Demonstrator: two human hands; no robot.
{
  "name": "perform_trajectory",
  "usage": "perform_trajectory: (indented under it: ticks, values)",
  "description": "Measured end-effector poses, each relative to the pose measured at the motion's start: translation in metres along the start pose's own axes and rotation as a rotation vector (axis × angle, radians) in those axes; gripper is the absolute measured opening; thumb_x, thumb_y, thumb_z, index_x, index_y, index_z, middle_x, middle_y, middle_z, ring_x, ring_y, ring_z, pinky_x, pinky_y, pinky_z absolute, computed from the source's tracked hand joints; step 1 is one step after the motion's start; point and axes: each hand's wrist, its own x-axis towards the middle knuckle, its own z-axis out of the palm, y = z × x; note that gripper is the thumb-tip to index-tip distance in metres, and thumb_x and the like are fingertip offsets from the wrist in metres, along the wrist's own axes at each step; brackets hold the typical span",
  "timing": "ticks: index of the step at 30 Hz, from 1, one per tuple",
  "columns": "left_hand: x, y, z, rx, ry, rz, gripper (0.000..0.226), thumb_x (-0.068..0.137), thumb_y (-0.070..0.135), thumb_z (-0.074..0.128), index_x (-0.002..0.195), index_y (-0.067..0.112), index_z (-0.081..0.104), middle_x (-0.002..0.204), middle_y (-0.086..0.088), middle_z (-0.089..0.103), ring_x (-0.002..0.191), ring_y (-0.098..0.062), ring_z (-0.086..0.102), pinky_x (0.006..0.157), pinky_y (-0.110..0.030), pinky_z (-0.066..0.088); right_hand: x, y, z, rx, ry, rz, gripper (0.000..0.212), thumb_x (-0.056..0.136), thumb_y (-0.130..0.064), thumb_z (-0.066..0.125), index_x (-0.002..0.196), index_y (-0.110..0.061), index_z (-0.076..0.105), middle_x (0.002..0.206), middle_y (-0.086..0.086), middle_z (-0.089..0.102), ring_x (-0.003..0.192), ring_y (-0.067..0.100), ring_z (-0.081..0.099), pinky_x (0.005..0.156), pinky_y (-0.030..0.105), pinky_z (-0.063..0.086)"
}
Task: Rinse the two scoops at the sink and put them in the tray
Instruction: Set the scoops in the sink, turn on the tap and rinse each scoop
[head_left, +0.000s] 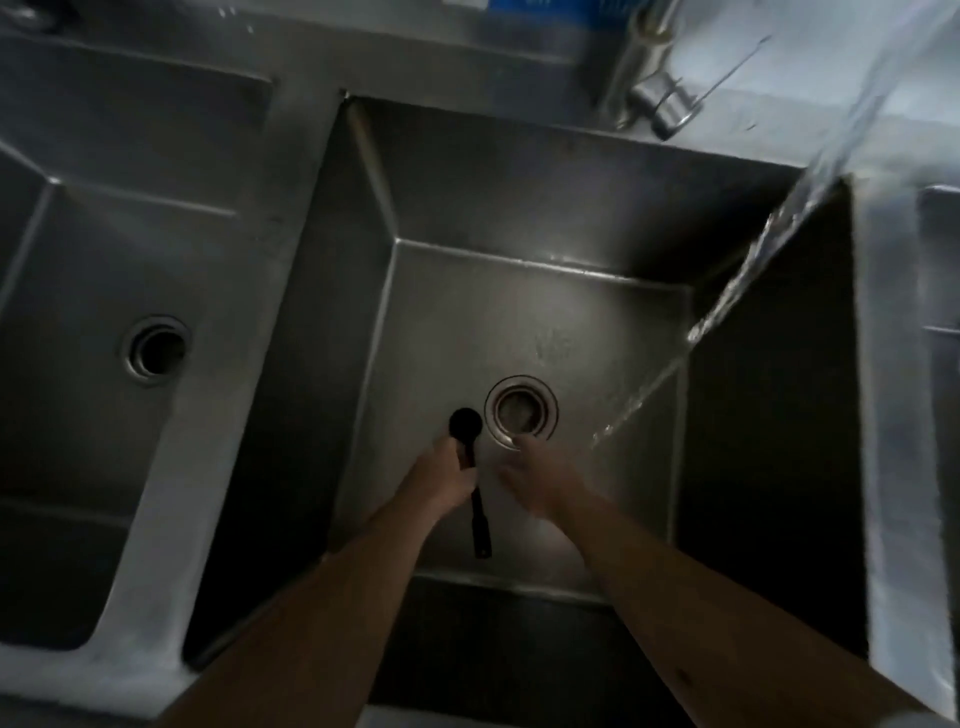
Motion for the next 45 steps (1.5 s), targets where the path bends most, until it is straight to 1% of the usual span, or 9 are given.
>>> perform_trajectory:
  ticks: [5,8,13,18,22,27,32,35,45]
  values:
    - [0.043,-0.016,0.013,-0.261,0.162,-0.167,0.03,0.083,0.026,0.062,0.108,0.009,0.064,0.114,-0.018,0.068,0.104,-0.031,0.062,0.075,-0.03,0.041,0.036,0.002,0.043,0.08,-0.04,0.03,0.026,0.092,-0.021,0.06,0.112,-0.006,0.067,0.111,0.014,0.071,0.107,0.028,0.064,0.072,0.025,0.036]
    - [0.053,-0.022,0.023,-0.305,0.201,-0.146,0.015,0.081,0.027,0.066,0.09,0.014,0.064,0.101,-0.015,0.072,0.093,-0.029,0.066,0.07,-0.028,0.043,0.044,-0.004,0.054,0.138,-0.032,0.02,0.019,0.089,-0.016,0.062,0.103,-0.007,0.071,0.096,0.01,0.072,0.09,0.02,0.065,0.062,0.022,0.035]
    - [0.048,-0.02,0.027,-0.291,0.057,-0.052,0.019,0.084,0.02,0.07,0.099,0.007,0.07,0.101,-0.018,0.072,0.095,-0.03,0.067,0.079,-0.034,0.051,0.033,-0.005,0.049,0.297,-0.017,-0.013,0.022,0.087,-0.004,0.064,0.071,-0.015,0.054,0.064,-0.002,0.053,0.053,0.0,0.051,0.042,0.007,0.034]
    - [0.013,0.011,0.014,-0.445,-0.013,0.084,0.01,0.083,0.018,0.072,0.077,0.016,0.066,0.068,-0.001,0.062,0.063,-0.01,0.055,0.056,-0.017,0.044,-0.005,-0.001,0.018,0.692,-0.061,0.061,0.006,0.09,-0.002,0.061,0.095,-0.004,0.062,0.066,0.001,0.053,0.051,0.004,0.046,0.048,0.019,0.035]
    - [-0.028,0.051,0.01,-0.691,-0.132,0.115,0.005,0.083,0.009,0.07,0.085,0.013,0.069,0.078,-0.005,0.069,0.071,-0.018,0.063,0.062,-0.021,0.049,-0.044,0.01,-0.009,0.977,-0.042,0.169,0.013,0.091,-0.004,0.055,0.094,-0.011,0.065,0.073,0.005,0.064,0.063,0.016,0.052,0.059,0.032,0.04]
    - [-0.062,0.093,0.017,-0.994,-0.263,0.122,0.034,0.083,-0.003,0.063,0.1,0.027,0.059,0.094,-0.009,0.069,0.061,-0.019,0.064,0.041,-0.026,0.044,-0.09,0.025,-0.04,1.219,-0.025,0.138,0.017,0.093,-0.01,0.054,0.103,-0.004,0.066,0.075,0.008,0.069,0.058,0.013,0.061,0.054,0.026,0.047]
    - [-0.078,0.107,0.029,-1.113,-0.354,0.067,0.033,0.088,-0.007,0.053,0.111,0.014,0.064,0.1,-0.016,0.068,0.07,-0.021,0.066,0.05,-0.027,0.052,-0.122,0.028,-0.052,1.201,0.035,0.164,0.015,0.094,-0.012,0.055,0.098,-0.003,0.067,0.068,0.004,0.063,0.054,0.01,0.057,0.052,0.024,0.045]
    - [-0.081,0.109,0.032,-1.168,-0.347,0.03,0.029,0.09,-0.006,0.052,0.099,0.013,0.072,0.083,-0.011,0.075,0.068,-0.02,0.07,0.056,-0.029,0.057,-0.133,0.03,-0.054,1.172,0.06,0.161,0.015,0.095,-0.013,0.055,0.094,-0.005,0.068,0.064,0.001,0.063,0.051,0.008,0.054,0.051,0.023,0.043]
    - [-0.082,0.122,0.033,-0.833,-0.106,-0.098,0.014,0.09,0.02,0.063,0.085,0.007,0.063,0.045,0.0,0.061,0.033,-0.012,0.053,0.036,-0.018,0.037,-0.144,0.025,-0.053,1.054,0.143,0.177,0.014,0.084,-0.009,0.06,0.084,-0.009,0.073,0.057,0.0,0.064,0.05,0.011,0.054,0.048,0.022,0.042]
